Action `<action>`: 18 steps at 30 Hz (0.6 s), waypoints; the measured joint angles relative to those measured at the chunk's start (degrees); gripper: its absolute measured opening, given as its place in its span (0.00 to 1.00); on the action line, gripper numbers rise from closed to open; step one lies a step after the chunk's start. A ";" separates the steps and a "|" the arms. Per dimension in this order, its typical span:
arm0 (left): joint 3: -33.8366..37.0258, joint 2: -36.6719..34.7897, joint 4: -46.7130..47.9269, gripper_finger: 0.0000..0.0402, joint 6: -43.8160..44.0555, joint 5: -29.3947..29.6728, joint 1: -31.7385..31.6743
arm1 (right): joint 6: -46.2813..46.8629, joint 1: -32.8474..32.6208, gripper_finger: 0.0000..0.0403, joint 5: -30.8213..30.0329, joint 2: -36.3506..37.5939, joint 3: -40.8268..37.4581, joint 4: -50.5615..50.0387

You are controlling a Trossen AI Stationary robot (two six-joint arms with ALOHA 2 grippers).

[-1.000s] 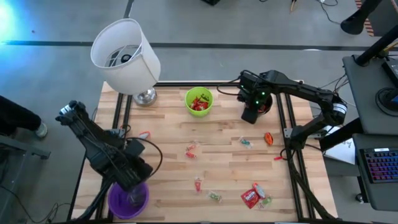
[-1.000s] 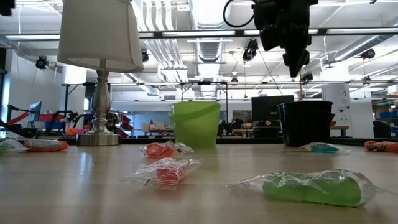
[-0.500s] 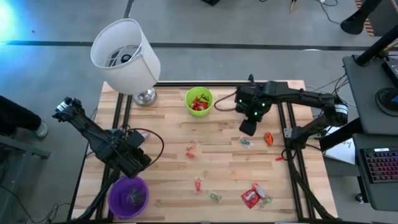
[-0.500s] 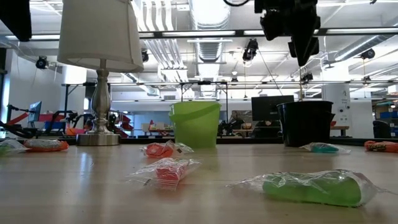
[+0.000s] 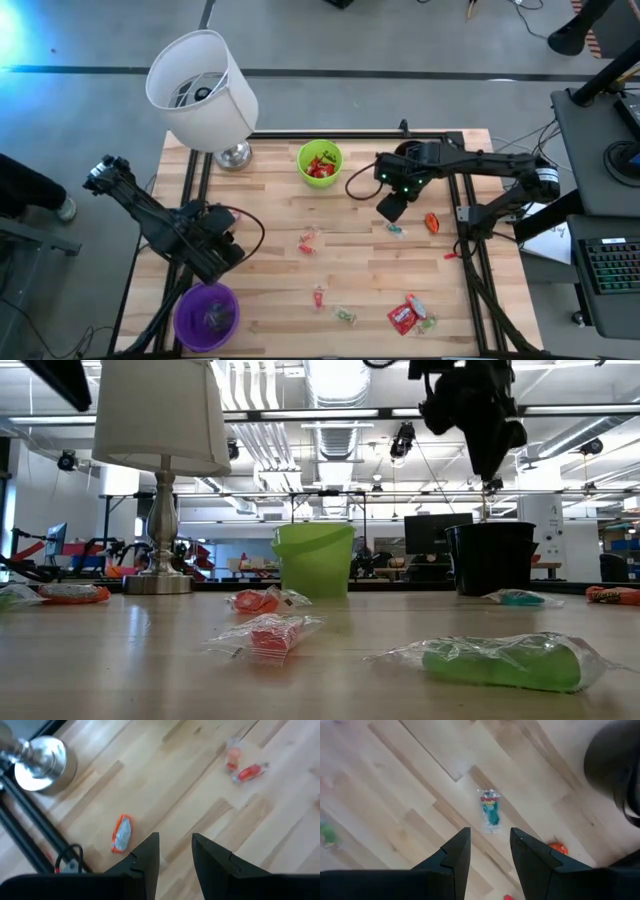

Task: Sort candy
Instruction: Put the orange candy into the black bucket

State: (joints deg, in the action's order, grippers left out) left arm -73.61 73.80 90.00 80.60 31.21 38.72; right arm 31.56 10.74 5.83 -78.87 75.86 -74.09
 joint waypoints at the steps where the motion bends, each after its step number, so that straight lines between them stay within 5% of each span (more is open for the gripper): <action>1: -0.52 0.00 0.05 0.24 -0.91 0.68 0.00 | 0.05 -0.02 0.32 0.05 0.00 -0.85 0.04; 14: -2.11 0.02 -0.01 0.24 -9.59 1.29 0.00 | 3.92 -0.01 0.32 0.66 -0.11 -5.05 8.29; 18: -1.16 0.02 0.04 0.24 -10.13 1.28 0.00 | 5.76 -1.48 0.29 5.59 -0.09 -5.06 8.20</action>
State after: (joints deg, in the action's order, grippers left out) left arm -74.77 73.82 90.03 70.46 32.49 38.72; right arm 37.32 9.26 11.42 -78.96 70.81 -65.89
